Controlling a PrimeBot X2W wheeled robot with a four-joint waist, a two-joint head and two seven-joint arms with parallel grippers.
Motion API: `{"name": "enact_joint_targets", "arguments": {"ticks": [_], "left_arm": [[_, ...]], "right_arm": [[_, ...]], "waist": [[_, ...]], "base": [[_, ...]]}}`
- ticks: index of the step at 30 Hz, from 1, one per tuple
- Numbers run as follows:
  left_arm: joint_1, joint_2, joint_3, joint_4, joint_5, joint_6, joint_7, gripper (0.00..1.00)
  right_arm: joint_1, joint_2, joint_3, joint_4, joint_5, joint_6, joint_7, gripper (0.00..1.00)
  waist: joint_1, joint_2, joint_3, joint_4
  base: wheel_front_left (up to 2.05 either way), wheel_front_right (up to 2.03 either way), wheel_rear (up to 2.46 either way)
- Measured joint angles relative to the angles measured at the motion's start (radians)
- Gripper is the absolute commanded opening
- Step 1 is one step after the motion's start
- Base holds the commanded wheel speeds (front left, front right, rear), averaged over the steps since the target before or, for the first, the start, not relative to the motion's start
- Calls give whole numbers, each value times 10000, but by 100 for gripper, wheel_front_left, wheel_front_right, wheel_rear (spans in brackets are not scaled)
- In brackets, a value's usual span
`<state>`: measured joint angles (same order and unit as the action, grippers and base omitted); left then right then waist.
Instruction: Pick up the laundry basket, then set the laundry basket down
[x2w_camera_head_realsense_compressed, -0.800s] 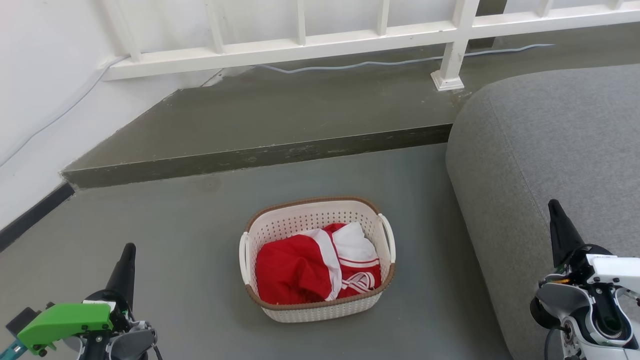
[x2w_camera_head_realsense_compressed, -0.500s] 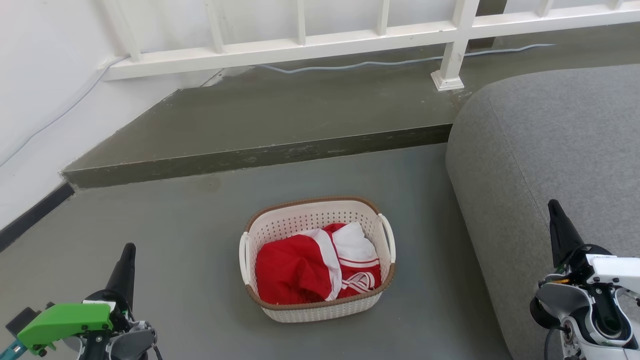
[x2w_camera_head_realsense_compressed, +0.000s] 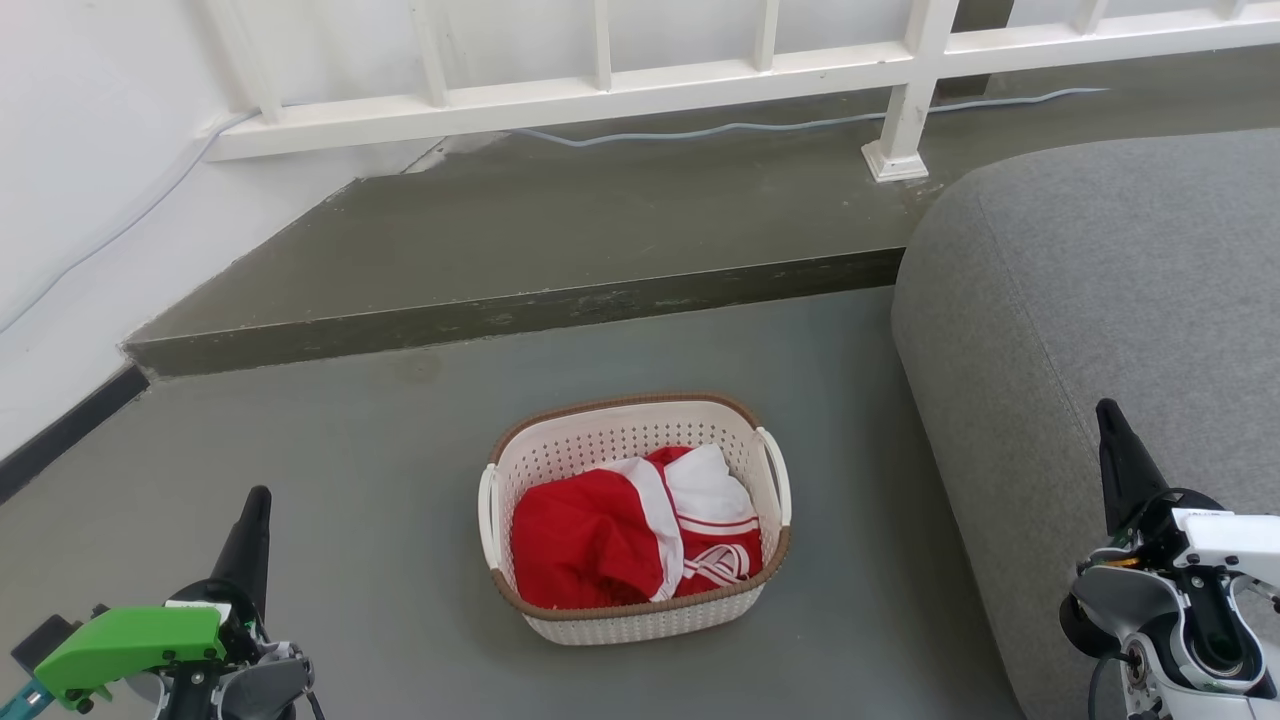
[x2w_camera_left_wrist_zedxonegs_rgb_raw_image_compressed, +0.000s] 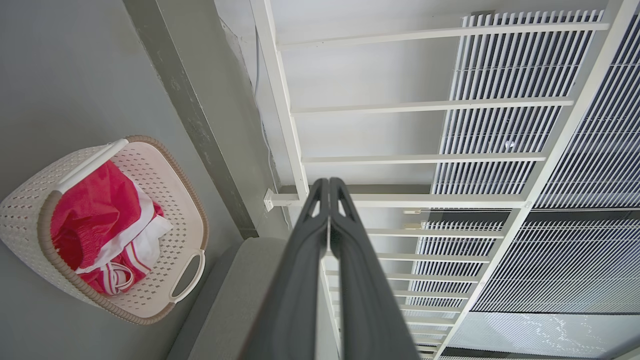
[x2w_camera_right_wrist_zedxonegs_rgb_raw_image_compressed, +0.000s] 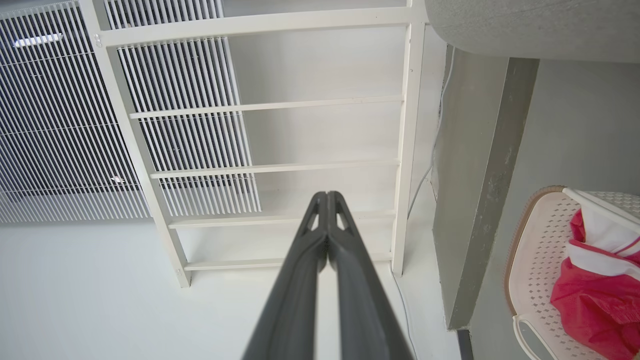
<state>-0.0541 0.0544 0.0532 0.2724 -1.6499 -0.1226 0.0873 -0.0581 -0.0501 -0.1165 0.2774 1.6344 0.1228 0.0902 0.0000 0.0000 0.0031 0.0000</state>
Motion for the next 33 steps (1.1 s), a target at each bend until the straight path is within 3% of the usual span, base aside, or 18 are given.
{"name": "enact_joint_targets", "arguments": {"ticks": [33], "left_arm": [[-1, -6, 17, 0, 0, 0, 2, 0]], "right_arm": [[0, 4, -17, 0, -2, 0, 2, 0]], "waist": [[0, 0, 0, 0]], "base": [[0, 0, 0]]}}
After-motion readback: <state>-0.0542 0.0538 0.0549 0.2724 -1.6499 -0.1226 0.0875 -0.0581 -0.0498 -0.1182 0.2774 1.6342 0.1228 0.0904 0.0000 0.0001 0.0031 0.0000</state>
